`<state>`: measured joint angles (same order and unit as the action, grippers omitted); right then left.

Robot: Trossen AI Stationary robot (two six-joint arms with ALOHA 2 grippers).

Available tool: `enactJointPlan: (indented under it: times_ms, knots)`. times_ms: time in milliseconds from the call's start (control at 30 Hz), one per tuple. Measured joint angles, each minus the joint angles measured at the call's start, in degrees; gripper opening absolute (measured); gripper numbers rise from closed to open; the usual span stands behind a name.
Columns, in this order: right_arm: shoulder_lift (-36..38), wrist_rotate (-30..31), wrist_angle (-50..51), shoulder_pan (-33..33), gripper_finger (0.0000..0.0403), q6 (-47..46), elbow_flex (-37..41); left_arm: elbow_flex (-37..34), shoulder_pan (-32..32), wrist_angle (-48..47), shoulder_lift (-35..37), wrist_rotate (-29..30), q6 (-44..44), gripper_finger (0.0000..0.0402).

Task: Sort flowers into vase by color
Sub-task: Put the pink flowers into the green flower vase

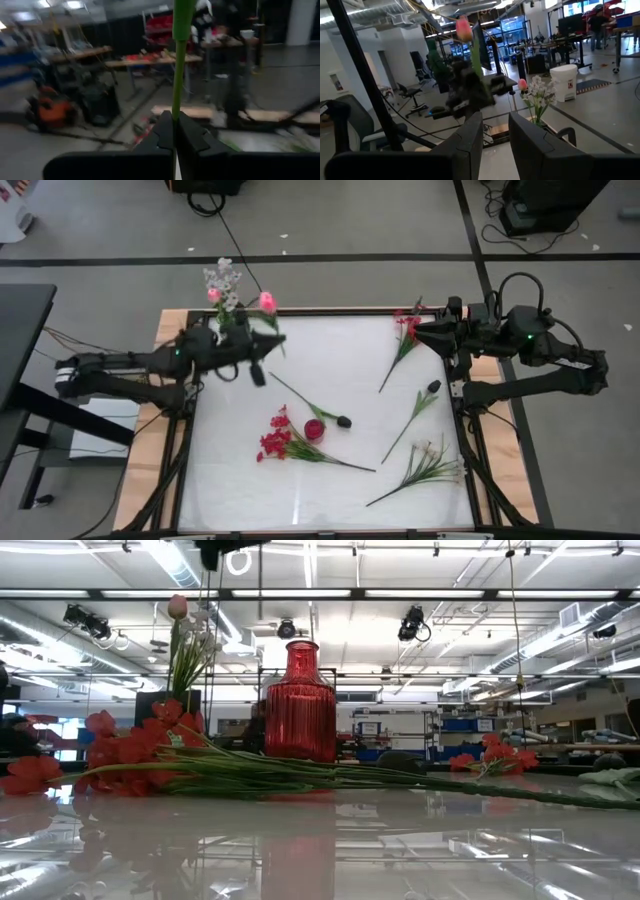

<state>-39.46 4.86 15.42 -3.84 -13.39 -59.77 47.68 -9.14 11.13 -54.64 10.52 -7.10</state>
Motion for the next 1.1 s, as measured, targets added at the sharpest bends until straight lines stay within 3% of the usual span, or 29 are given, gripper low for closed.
enactJointPlan:
  times_ms: [267, 433, 800, 900, 1000, 1100]
  knots:
    - [-0.02, 0.0, -0.07, 0.0, 0.0103, 0.0, 0.0, 16.14, -15.66, -8.06, -1.79, -4.83, -7.43, 0.0005]
    - [0.0, 0.0, -0.11, 0.0, 0.0103, 0.0, 0.0, 21.41, -25.84, -17.3, 0.49, -4.76, -9.97, 0.0006]
    - [-0.01, 0.0, -0.15, 0.0, 0.0103, 0.0, 0.0, 14.67, -47.15, -20.38, 10.2, -11.78, -2.4, 0.0006]
    - [-0.02, 0.0, -0.2, 0.0, 0.0103, 0.02, 0.0, 9.83, -52.71, -18.58, 12.57, -17.99, 1.02, 0.0006]
    - [-0.01, 0.0, -0.26, 0.0, 0.0103, 0.0, 0.0, 5.9, -55.96, -14.22, 14.53, -23.43, 2.85, 0.0006]
    - [-0.02, 0.0, -0.26, 0.0, 0.0103, 0.0, 0.0, 4.44, -56.61, -11.29, 15.13, -24.76, 1.77, 0.0006]
